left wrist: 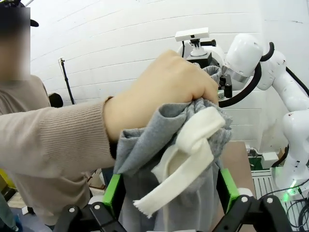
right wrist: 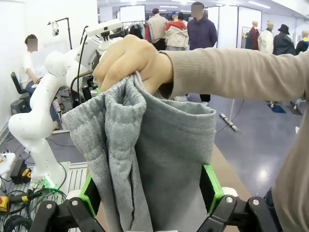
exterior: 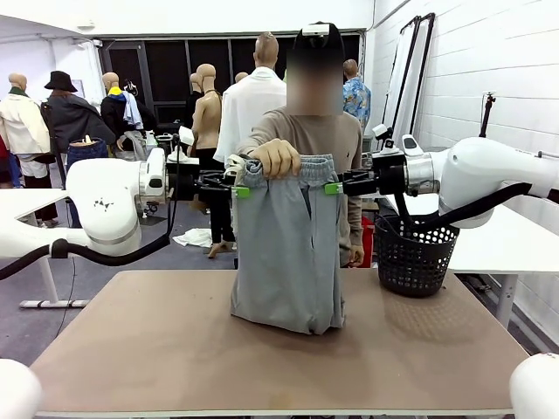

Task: Fold the training pants.
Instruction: Release the ends of the Training pants and then grab the overlapped ends.

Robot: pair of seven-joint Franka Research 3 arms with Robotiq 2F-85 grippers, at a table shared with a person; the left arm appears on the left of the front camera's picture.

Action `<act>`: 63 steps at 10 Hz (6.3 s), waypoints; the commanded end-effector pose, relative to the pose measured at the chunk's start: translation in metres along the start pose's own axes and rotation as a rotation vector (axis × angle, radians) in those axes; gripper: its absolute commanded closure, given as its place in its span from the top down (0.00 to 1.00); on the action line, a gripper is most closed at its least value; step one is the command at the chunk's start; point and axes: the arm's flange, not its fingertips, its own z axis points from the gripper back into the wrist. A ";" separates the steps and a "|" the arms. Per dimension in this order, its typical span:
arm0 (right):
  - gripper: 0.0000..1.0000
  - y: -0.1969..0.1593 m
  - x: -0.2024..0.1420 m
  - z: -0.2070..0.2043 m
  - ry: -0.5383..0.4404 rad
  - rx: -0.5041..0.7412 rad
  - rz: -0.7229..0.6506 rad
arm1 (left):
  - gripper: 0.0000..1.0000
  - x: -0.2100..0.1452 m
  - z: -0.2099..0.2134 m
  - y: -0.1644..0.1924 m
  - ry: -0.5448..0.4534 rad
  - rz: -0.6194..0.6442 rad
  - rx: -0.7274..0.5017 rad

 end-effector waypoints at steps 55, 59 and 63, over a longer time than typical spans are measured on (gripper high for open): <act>1.00 0.006 -0.002 0.006 -0.020 -0.043 -0.043 | 1.00 0.003 -0.033 0.031 0.071 0.006 -0.030; 1.00 0.004 -0.005 -0.001 0.001 -0.017 -0.054 | 1.00 0.006 -0.042 0.026 0.058 0.013 -0.065; 0.83 0.001 -0.007 -0.005 0.015 -0.002 -0.062 | 0.80 0.007 -0.043 0.025 0.057 0.027 -0.062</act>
